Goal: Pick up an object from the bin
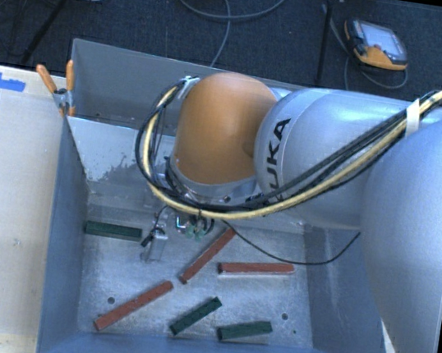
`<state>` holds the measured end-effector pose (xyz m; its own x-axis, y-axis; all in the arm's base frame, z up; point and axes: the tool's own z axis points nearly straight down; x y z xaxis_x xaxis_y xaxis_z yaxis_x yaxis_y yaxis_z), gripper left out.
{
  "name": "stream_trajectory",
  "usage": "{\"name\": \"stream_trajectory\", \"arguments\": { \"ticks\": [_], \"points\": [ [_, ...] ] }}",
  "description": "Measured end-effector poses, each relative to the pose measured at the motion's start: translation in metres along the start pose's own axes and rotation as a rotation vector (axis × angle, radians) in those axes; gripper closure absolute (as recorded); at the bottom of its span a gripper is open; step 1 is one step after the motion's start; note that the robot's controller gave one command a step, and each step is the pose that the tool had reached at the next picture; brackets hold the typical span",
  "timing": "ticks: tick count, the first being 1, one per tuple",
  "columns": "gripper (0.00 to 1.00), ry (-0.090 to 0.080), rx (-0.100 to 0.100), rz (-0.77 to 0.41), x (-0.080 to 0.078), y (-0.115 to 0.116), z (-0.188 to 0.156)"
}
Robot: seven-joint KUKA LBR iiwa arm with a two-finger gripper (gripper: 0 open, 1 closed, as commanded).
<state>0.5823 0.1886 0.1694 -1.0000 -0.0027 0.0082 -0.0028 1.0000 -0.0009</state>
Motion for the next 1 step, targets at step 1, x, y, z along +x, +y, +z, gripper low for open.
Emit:
{"name": "stream_trajectory", "arguments": {
  "ticks": [1],
  "points": [
    [0.0,-0.004,0.0,-0.058,-0.0353,0.048,0.1046]
  ]
}}
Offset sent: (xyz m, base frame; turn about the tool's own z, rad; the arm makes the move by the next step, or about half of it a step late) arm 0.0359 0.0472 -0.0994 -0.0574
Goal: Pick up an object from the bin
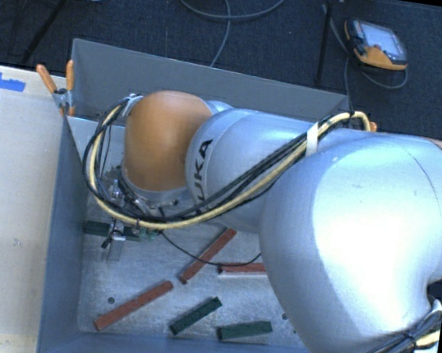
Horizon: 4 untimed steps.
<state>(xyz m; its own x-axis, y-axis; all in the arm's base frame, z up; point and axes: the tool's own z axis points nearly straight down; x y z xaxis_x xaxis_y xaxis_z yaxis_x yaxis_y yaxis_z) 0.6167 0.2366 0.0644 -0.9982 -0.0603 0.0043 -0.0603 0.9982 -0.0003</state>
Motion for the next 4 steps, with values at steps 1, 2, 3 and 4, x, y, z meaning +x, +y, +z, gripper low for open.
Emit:
{"name": "stream_trajectory", "arguments": {
  "ticks": [1,2,3,4],
  "points": [
    [0.0,-0.004,0.0,0.098,0.015,-0.009,-0.036],
    [0.0,-0.004,0.0,0.286,0.018,-0.029,-0.043],
    [0.0,0.0,0.0,0.298,0.022,-0.003,-0.002],
    [0.0,-0.003,0.0,0.299,0.022,-0.003,-0.002]
  ]
}}
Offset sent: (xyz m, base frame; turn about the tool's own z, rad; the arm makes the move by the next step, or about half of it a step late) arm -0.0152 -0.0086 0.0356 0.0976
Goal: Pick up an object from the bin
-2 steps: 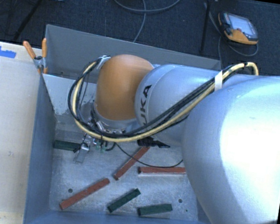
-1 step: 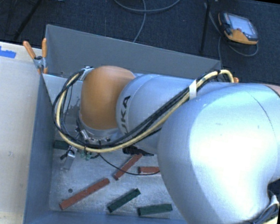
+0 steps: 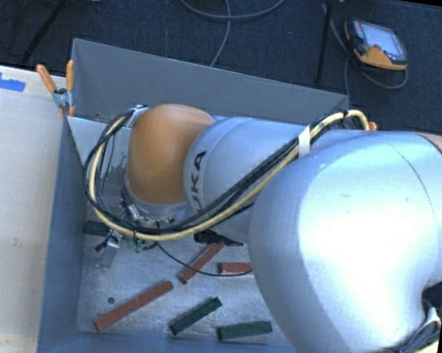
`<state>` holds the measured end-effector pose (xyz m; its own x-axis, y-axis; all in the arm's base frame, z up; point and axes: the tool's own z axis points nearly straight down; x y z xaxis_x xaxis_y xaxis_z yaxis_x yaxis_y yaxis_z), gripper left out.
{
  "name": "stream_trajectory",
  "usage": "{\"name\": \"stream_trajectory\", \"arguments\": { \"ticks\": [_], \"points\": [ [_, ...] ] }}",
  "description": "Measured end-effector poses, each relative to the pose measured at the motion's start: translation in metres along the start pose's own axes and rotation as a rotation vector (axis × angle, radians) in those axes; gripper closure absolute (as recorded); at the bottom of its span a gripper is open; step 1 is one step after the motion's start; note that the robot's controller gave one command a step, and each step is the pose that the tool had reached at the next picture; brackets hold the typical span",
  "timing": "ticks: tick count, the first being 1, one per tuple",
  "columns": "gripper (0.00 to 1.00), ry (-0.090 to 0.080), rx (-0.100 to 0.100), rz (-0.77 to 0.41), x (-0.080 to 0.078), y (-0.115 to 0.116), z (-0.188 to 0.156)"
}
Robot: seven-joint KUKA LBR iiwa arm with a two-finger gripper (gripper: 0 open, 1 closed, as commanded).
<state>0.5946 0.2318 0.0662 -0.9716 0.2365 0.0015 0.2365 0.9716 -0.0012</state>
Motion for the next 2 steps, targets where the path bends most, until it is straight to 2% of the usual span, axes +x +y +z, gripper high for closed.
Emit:
{"name": "stream_trajectory", "arguments": {
  "ticks": [1,2],
  "points": [
    [1.0,-0.001,-0.001,0.001,-0.001,0.0,-0.001],
    [1.0,-0.006,-0.004,0.004,-0.003,-0.001,-0.06]
  ]
}}
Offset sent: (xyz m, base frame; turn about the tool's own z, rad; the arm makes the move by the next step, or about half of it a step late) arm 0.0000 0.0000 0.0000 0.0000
